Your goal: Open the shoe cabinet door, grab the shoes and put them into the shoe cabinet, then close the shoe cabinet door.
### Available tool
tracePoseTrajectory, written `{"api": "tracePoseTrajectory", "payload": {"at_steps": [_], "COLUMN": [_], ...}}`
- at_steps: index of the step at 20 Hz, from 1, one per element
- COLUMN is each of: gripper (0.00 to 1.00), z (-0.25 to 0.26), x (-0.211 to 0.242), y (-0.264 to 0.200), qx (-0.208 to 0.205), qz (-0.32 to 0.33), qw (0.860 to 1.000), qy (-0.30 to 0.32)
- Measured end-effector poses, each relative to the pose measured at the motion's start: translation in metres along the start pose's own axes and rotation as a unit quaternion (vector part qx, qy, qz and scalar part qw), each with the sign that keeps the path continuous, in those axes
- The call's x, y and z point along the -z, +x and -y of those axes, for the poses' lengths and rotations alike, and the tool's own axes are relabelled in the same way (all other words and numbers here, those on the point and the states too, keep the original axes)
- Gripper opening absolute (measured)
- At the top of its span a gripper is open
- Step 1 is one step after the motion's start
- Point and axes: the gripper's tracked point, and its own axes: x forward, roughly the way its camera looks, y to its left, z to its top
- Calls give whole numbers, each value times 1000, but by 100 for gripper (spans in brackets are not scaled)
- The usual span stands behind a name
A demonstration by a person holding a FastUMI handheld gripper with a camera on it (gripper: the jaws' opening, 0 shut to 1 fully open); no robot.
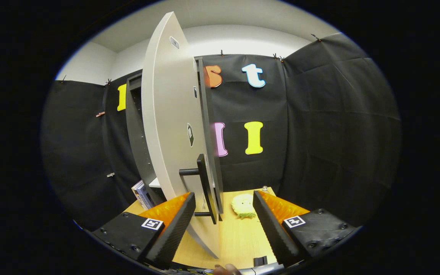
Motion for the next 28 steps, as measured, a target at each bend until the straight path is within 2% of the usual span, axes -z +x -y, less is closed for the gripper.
{"api": "tracePoseTrajectory", "payload": {"at_steps": [4, 9, 16, 20, 28], "gripper": [99, 98, 99, 99, 99], "z": [-5, -39, -115, -164, -231], "x": [1, 7, 17, 25, 31], "y": [0, 2, 17, 32, 56], "qx": [24, 23, 9, -12, -30], "qz": [2, 2, -1, -9, 2], "qw": [1000, 1000, 1000, 1000, 999], "qy": [2, -4, -28, -17, -36]}}
